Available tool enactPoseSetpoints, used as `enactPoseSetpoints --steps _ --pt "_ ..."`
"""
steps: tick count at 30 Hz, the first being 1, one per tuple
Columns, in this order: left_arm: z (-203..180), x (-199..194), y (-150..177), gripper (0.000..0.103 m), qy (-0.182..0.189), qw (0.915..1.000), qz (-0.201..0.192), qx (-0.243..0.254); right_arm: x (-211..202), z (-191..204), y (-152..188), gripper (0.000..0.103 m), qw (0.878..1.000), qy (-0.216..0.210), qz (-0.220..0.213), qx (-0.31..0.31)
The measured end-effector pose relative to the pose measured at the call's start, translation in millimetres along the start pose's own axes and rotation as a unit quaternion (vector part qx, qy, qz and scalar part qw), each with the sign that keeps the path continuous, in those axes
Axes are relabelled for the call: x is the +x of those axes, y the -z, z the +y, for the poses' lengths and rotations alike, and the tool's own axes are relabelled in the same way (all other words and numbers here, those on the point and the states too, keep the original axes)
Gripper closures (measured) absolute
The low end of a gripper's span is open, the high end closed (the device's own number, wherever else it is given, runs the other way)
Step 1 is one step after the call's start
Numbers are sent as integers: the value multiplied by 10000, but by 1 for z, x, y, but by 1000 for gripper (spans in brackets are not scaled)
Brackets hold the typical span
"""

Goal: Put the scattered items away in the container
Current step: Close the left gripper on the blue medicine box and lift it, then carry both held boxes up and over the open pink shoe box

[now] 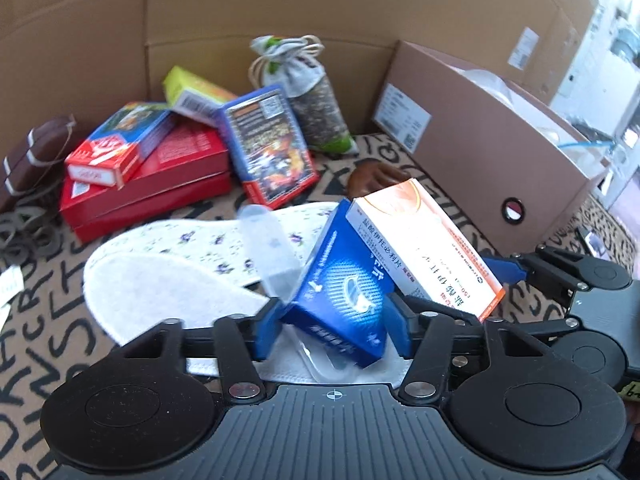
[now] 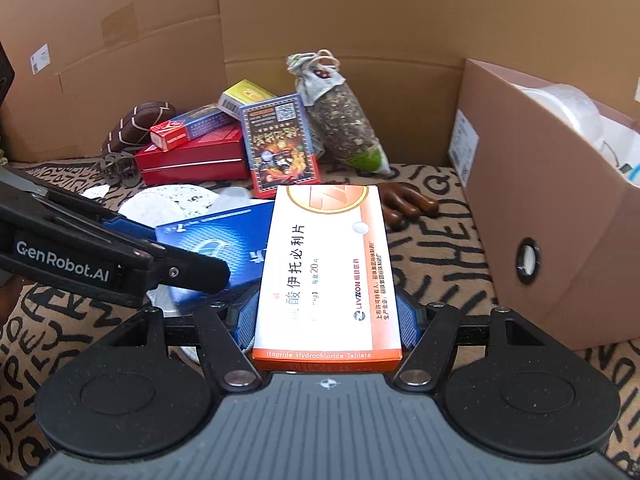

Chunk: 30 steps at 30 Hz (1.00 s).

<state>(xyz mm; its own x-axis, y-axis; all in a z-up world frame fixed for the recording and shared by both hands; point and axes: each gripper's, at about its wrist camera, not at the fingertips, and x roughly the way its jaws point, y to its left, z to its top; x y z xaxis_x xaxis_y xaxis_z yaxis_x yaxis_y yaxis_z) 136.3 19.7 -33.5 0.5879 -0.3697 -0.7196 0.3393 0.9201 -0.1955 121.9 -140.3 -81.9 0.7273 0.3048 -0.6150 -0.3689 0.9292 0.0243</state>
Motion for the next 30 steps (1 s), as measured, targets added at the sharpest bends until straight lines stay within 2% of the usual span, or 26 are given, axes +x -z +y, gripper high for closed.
enactPoseSetpoints --steps 2,4,5,6,7,11,14,16,17,18,20,22,25,27,28,29,30 --pt "-6 -1 1 63 99 9999 15 80 -2 -3 2 32 10000 61 3 -3" --pt "-13 0 1 63 150 9998 19 152 -3 -5 3 32 9999 126 6 -7" --pt "-16 1 2 61 175 9997 18 178 -4 -5 4 32 9999 155 4 -8" --pt "-19 1 2 51 212 9996 14 202 -5 -6 5 32 9998 184 0 -14" --pt "-21 2 1 53 260 9994 4 227 -6 -7 6 32 9998 209 -2 -30" --pt "-33 6 -1 46 459 9984 -21 329 -9 -10 12 32 9996 269 31 -7" --pt "-40 18 -4 47 437 9981 53 423 -10 -13 16 32 9996 285 63 49" --pt "-42 27 -4 50 370 9983 142 425 -11 -14 19 32 9996 275 80 79" --pt "-42 30 -4 56 377 9984 179 393 -12 -14 20 32 9995 279 83 85" --pt "-42 34 -3 67 384 9984 215 361 -13 -14 21 32 9995 287 84 88" --pt "-42 35 -2 75 405 9983 215 351 -13 -17 22 32 9994 291 103 127" --pt "-44 34 -1 76 375 9983 211 382 -12 -19 22 31 9993 326 107 168" --pt "-45 34 0 63 311 9986 193 388 -11 -20 23 29 9990 405 97 186" --pt "-45 35 0 62 289 9986 200 399 -11 -21 24 29 9990 383 88 209" --pt "-46 36 -1 65 279 9986 204 404 -10 -22 24 29 9990 365 84 231" --pt "-47 37 -1 75 262 9985 206 430 -10 -22 25 28 9990 347 80 253" --pt "-49 37 -1 79 268 9984 220 451 -12 -23 25 29 9991 335 54 270"
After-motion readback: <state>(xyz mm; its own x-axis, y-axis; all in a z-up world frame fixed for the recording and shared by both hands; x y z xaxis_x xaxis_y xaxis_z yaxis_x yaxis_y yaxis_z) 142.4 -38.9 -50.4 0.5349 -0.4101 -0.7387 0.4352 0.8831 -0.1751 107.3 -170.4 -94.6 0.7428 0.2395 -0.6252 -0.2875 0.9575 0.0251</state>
